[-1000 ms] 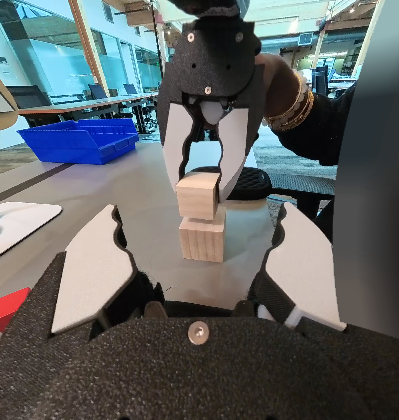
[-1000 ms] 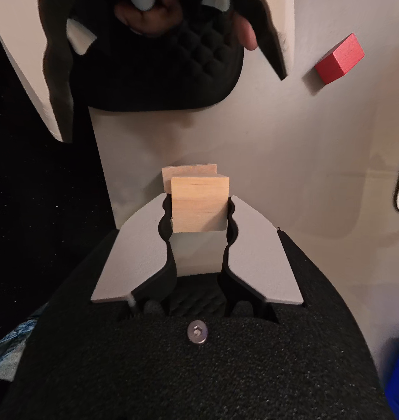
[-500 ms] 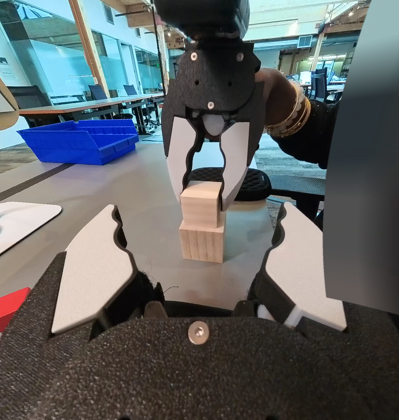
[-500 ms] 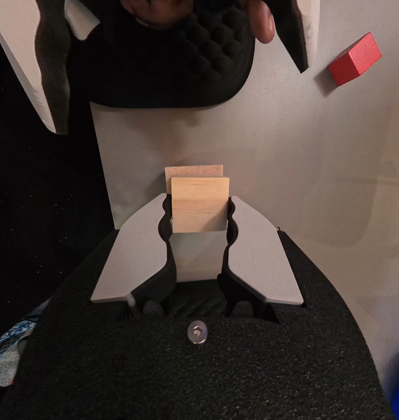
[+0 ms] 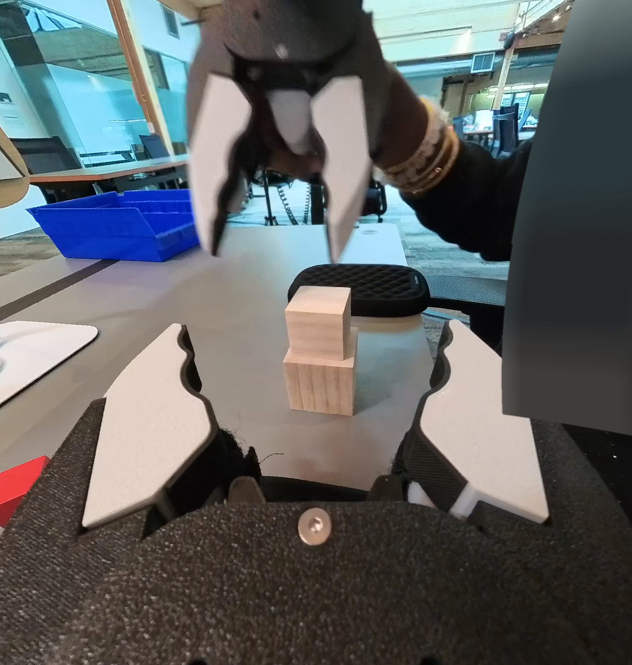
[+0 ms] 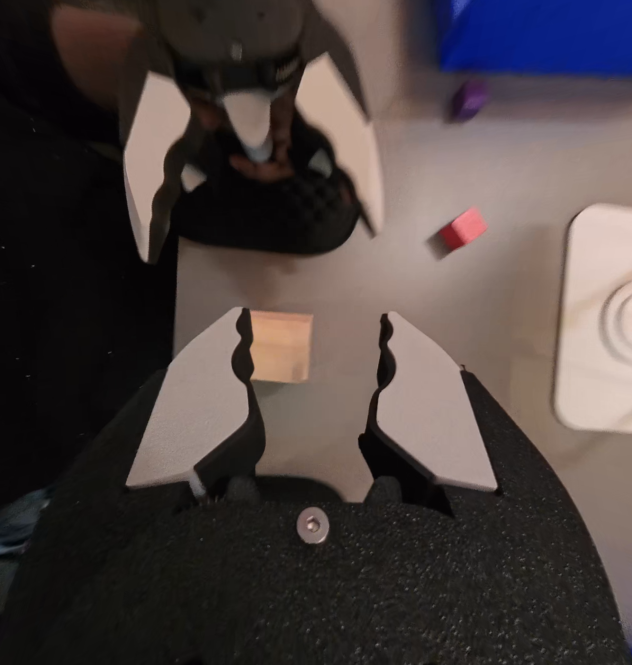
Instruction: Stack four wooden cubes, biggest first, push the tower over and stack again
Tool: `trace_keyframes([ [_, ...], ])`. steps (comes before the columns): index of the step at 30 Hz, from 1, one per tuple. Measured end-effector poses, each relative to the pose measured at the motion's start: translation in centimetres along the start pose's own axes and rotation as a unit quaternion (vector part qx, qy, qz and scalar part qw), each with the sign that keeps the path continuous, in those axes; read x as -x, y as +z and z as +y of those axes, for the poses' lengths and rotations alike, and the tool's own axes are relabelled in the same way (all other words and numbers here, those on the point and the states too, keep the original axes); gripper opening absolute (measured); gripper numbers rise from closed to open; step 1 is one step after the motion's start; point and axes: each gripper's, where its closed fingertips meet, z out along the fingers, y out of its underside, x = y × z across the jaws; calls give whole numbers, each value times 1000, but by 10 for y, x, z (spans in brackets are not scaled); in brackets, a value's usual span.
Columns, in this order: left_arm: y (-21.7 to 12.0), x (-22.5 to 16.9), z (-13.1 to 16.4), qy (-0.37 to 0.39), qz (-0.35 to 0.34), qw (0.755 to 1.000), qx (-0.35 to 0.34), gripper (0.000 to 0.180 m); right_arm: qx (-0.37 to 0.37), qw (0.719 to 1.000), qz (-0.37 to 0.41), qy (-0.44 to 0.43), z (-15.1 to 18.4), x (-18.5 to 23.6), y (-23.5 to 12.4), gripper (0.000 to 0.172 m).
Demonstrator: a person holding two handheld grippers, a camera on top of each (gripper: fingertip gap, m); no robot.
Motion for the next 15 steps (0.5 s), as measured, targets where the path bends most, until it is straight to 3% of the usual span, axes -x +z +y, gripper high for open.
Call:
trace_keyframes([
  [3, 0, -1, 0, 5, 2, 1000, 1, 126, -57, 995, -2, -84, -22, -33, -5, 67],
  [6, 1, -1, 1, 6, 1, 1000, 4, 126, -66, 982, -26, -176, -26, -62, 17, 64],
  [11, 0, -2, 0, 8, 1, 1000, 2, 126, -45, 974, -104, -196, -17, -100, 78, 59],
  [15, 0, -2, 0, 6, 3, 1000, -1, 126, -26, 970, -122, -211, -9, -124, 113, 60],
])
